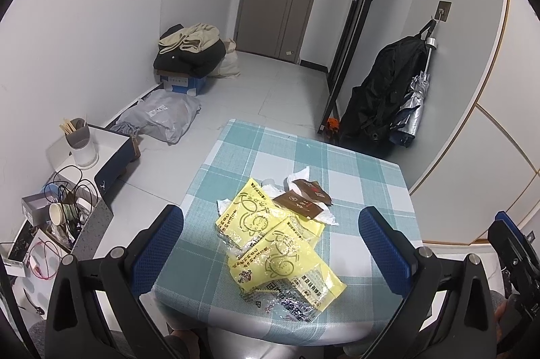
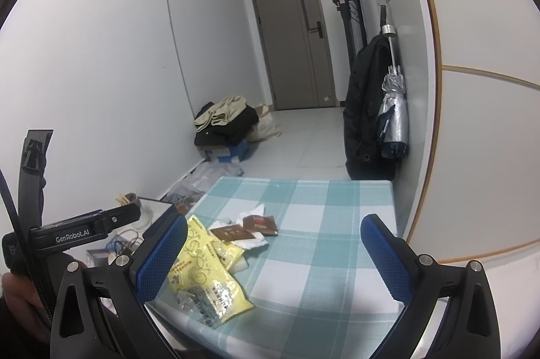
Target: Collect trash
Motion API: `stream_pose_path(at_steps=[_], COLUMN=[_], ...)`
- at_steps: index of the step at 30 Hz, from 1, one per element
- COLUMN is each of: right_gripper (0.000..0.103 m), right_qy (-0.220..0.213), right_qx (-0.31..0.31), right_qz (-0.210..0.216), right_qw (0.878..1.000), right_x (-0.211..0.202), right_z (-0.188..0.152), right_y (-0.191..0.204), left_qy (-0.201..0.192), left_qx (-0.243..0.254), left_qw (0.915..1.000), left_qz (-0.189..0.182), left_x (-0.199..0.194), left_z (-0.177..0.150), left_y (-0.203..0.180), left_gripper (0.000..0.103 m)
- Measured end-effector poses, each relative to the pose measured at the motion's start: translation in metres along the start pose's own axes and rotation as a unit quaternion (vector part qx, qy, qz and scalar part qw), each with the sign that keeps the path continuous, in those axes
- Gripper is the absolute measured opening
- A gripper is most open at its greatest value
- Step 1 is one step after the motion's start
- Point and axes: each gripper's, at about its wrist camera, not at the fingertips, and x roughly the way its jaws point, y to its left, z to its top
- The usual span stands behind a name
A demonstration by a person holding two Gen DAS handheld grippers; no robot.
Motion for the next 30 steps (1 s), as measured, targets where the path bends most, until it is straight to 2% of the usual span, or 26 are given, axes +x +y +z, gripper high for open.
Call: stream_pose_path(at_steps=[11, 14, 17, 20, 22, 25, 28, 30], right_gripper=[0.103, 0.103, 0.103, 0.103, 0.103, 0.103, 0.103, 0.103], right_qy=[0.007, 0.012, 0.017, 0.020, 0.024, 0.030, 0.034, 0.037], right_qx=[0.010, 0.016, 0.021, 0.027, 0.031, 0.037, 0.038, 0.037], right_qz=[0.014, 0.027, 0.039, 0.048, 0.054, 0.057, 0.055, 0.053], right_qw=[1.000, 0.999, 0.999, 0.998, 0.998, 0.997, 0.997, 0.997], right_x=[0.004, 0.006, 0.009, 0.010, 0.012, 0.016, 0.020, 0.021], right_z=[-0.001, -0.002, -0.002, -0.002, -0.003, -0.003, -0.003, -0.003], right_y=[-0.001, -0.002, -0.004, -0.006, -0.009, -0.012, -0.014, -0.014], left_qy=[0.041, 0.046, 0.066, 0.093, 0.113, 0.149, 0.187, 0.213], left_qx=[0.006, 0.005, 0.006, 0.011, 0.012, 0.044, 0.102, 0.140], left_qw=[0.9991, 0.9989, 0.9975, 0.9942, 0.9901, 0.9816, 0.9702, 0.9598], left_qz=[0.003, -0.011, -0.025, -0.053, -0.082, -0.111, -0.116, -0.118], left_x=[0.007, 0.011, 0.019, 0.030, 0.037, 0.047, 0.057, 0.067], left_z=[-0.002, -0.002, 0.001, 0.004, 0.003, -0.001, -0.006, -0.012], left_y=[0.004, 0.007, 0.011, 0.015, 0.017, 0.016, 0.013, 0.011], left_gripper=[0.102, 0.102, 0.102, 0.102, 0.102, 0.102, 0.102, 0.102])
